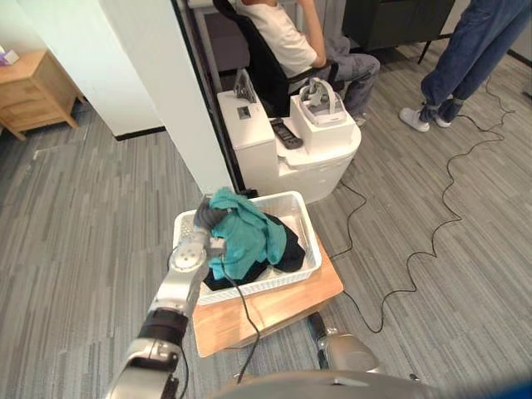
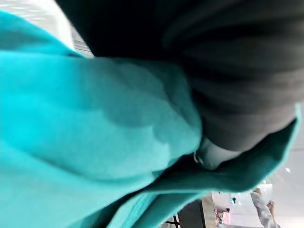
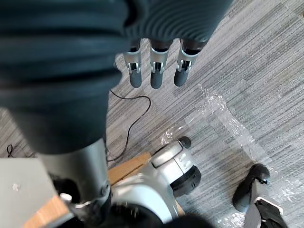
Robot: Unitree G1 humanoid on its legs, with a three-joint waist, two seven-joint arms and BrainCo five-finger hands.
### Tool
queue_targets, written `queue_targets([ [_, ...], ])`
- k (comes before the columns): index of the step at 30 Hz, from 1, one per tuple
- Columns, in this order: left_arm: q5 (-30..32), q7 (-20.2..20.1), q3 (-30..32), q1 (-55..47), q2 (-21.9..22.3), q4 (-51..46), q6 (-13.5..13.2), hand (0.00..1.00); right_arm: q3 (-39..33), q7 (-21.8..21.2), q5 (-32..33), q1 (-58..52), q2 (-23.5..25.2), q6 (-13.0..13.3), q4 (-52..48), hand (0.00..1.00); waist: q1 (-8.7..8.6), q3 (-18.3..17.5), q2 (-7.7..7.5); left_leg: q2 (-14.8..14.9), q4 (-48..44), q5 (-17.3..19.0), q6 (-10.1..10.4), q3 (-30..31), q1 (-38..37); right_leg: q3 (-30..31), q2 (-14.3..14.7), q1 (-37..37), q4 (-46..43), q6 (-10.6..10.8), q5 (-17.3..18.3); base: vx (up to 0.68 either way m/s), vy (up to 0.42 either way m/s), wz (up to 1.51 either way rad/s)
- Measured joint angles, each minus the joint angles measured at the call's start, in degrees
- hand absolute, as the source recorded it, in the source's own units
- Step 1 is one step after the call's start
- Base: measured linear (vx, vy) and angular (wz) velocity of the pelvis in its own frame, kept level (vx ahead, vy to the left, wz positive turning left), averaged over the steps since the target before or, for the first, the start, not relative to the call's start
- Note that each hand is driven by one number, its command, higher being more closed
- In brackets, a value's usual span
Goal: Tidy the bed and pick cloth on bed and put in laundry
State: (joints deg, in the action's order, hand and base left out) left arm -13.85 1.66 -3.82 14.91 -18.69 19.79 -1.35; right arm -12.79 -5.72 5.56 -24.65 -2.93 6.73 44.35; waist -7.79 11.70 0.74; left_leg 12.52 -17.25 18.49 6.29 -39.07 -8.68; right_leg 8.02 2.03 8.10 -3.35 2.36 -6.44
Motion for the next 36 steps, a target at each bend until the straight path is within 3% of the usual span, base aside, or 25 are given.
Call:
queue_targets([
  [3,1.06,-0.38,-0.08,0.99,0.06,0.12,0.03,1.00,0.11,-0.17,1.08,0.17,0.11,0.00,-0.64,0.00,0.60,1.32,-0.22,0.75,-2.33,1.11,0.02,0.04,2.06,0.04,0.10,1.67,-0.73,0.09,-0.04,-0.01,0.008,-0.03],
  [4,2.15,-0.58,-0.08,1.31,0.07,0.17,0.37,0.00,0.13,-0.17,1.12,0.24,0.11,-0.01,-0.69,0.00,0.81,1.76,-0.23,1.04,-3.05,1.42,-0.04,0.06,2.66,0.03,0.16,1.97,-0.75,0.17,-0.11,0.00,0.000,0.00],
  [10,5.48,-2.25,0.04,3.73,0.04,4.52,2.35,0.00,2.45,-0.19,2.59,3.35,0.13,-0.03,-1.54,0.00,1.13,4.19,-0.40,2.03,-5.75,2.56,-0.03,-0.19,5.62,0.00,0.20,4.34,-1.64,0.19,-0.12,0.02,0.019,0.01],
  [16,6.52,-2.52,0.66,5.33,0.07,6.39,2.36,0.00,2.75,-0.05,2.94,4.73,0.06,-0.05,-2.38,0.00,1.65,6.07,-0.38,2.29,-6.41,2.70,-0.09,-0.94,6.77,0.37,0.32,5.74,-2.20,0.19,-0.11,0.01,0.004,-0.04],
  [23,6.51,-1.15,1.55,8.06,-0.07,6.20,1.00,0.00,3.90,0.56,3.36,4.70,-0.51,-0.03,-2.38,0.00,2.33,6.07,-0.39,2.63,-6.91,2.75,-0.13,-1.04,6.72,0.30,0.42,5.73,-2.93,0.05,0.16,0.00,-0.005,0.01],
  [27,5.99,-1.49,1.90,8.40,-2.79,3.38,0.90,0.00,3.90,0.66,3.37,4.58,-0.50,-0.04,-2.40,0.00,2.48,6.07,-0.39,2.64,-6.91,2.58,-0.36,-0.61,6.66,-0.23,0.23,5.47,-3.15,0.01,0.22,-0.01,-0.013,0.08],
  [32,3.63,-4.89,4.55,6.41,-4.70,-1.14,0.86,0.00,3.90,0.92,3.31,3.90,-0.36,-0.06,-2.17,0.00,2.64,5.82,-0.36,2.37,-5.50,1.95,-0.44,0.43,3.82,-1.54,-0.06,2.45,-3.05,-0.30,0.68,0.01,0.009,0.15],
  [36,0.45,-7.88,6.34,0.24,-4.60,-4.95,0.91,0.00,3.75,1.32,3.19,1.72,-0.14,-0.11,-1.43,0.00,2.89,2.48,0.07,1.18,-1.90,0.40,-0.11,1.27,1.31,-2.61,-0.46,-0.09,-1.66,-0.36,1.04,0.05,0.013,0.16],
])
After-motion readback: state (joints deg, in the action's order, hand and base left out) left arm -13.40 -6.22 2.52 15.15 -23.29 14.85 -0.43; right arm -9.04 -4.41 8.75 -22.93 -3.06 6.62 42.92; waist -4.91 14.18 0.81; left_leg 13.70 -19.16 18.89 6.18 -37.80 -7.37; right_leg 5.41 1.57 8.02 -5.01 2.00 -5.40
